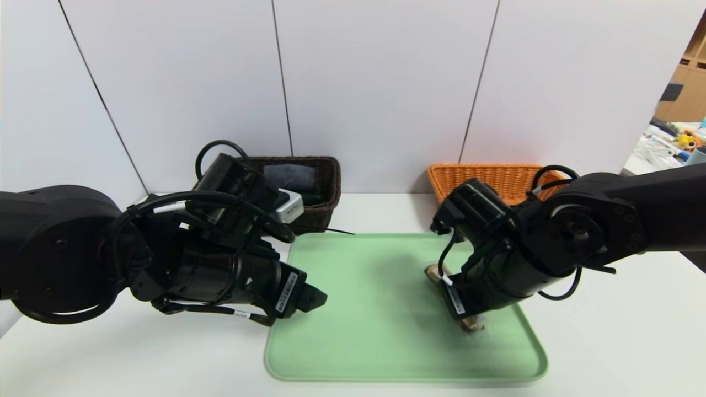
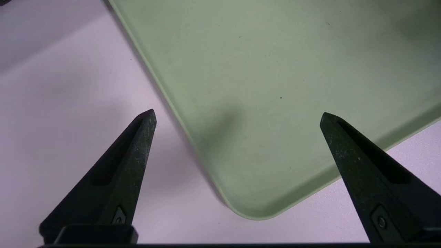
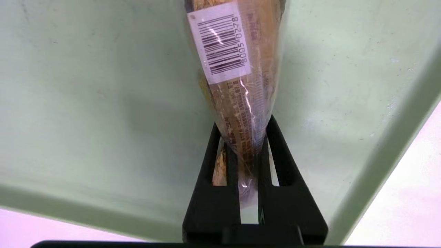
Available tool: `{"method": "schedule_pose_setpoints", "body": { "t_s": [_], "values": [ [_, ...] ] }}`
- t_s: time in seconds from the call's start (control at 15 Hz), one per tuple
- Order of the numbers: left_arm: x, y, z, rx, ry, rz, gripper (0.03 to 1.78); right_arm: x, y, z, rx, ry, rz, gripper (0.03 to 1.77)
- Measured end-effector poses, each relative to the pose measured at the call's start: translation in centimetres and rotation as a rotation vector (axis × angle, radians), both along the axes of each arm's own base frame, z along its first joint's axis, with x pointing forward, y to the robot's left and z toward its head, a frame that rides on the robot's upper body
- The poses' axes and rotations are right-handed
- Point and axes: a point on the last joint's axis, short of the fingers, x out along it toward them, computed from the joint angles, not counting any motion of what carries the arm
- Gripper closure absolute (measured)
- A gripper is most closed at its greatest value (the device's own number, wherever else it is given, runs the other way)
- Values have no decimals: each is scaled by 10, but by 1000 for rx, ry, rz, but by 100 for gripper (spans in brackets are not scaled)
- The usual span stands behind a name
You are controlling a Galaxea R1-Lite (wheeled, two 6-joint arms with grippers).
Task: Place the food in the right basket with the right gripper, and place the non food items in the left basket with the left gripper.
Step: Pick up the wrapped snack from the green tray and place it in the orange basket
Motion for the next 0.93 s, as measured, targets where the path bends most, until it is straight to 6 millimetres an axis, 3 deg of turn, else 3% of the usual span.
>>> {"method": "schedule_pose_setpoints", "body": {
  "t_s": [0.2, 0.47, 0.8, 0.93],
  "values": [
    [-1, 1, 2, -2, -6, 1, 12, -2, -4, 12, 30, -32, -15, 161],
    [-3, 2, 4, -7, -12, 2, 12, -4, -16, 46, 97, -136, -48, 161],
    [-5, 3, 8, -16, -22, 0, 12, 2, -48, 102, 203, -368, -124, 161],
    [-6, 4, 9, -19, -25, 0, 12, 9, -63, 116, 208, -449, -153, 161]
  ]
}}
